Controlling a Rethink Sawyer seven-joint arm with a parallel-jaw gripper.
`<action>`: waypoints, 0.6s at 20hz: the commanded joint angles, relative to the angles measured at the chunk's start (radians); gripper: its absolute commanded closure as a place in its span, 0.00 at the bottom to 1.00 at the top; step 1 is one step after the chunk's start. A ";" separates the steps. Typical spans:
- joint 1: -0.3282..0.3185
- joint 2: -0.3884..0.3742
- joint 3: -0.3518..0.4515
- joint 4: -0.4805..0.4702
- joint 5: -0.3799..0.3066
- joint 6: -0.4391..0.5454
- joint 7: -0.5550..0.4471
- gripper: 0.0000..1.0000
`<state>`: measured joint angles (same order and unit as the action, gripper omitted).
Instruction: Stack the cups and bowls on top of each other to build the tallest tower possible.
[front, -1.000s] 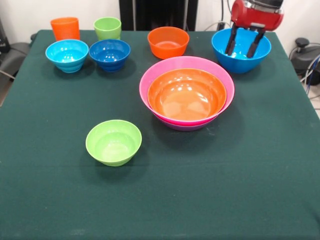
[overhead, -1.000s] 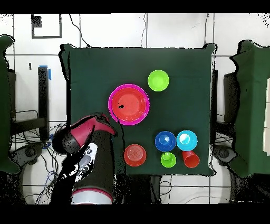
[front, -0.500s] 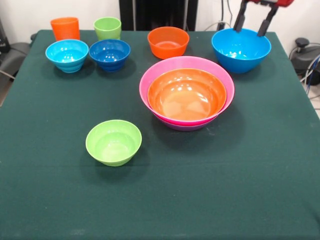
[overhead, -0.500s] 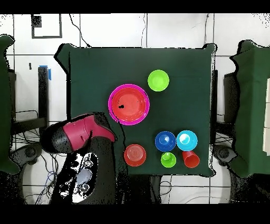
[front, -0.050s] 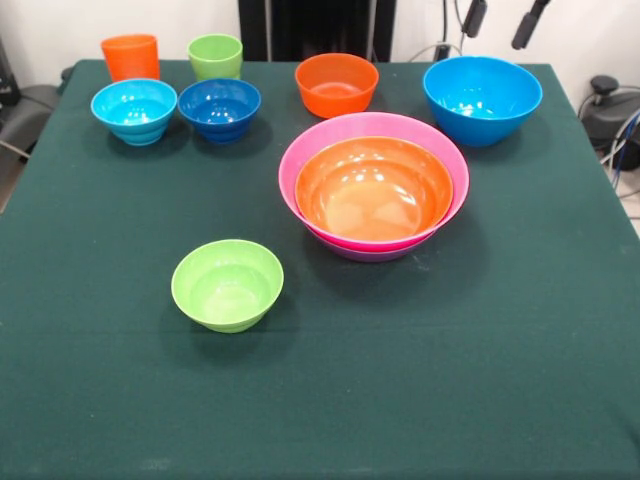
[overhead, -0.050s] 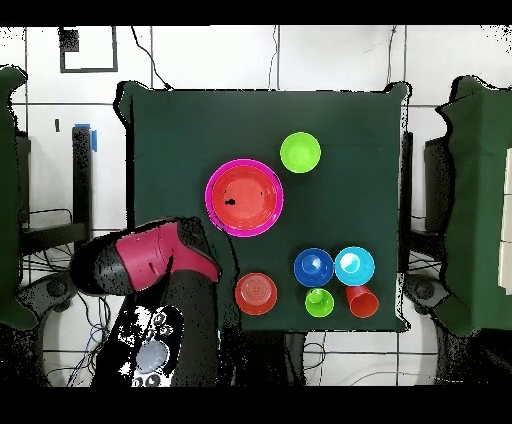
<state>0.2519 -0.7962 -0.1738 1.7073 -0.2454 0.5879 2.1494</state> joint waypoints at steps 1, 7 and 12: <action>0.043 0.099 -0.020 0.067 0.129 0.063 0.348 0.00; 0.084 0.105 -0.065 0.115 0.237 0.059 0.442 0.00; 0.107 0.100 -0.095 0.133 0.270 0.050 0.462 0.00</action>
<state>0.3385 -0.7503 -0.2700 1.7589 -0.0287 0.5878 2.3790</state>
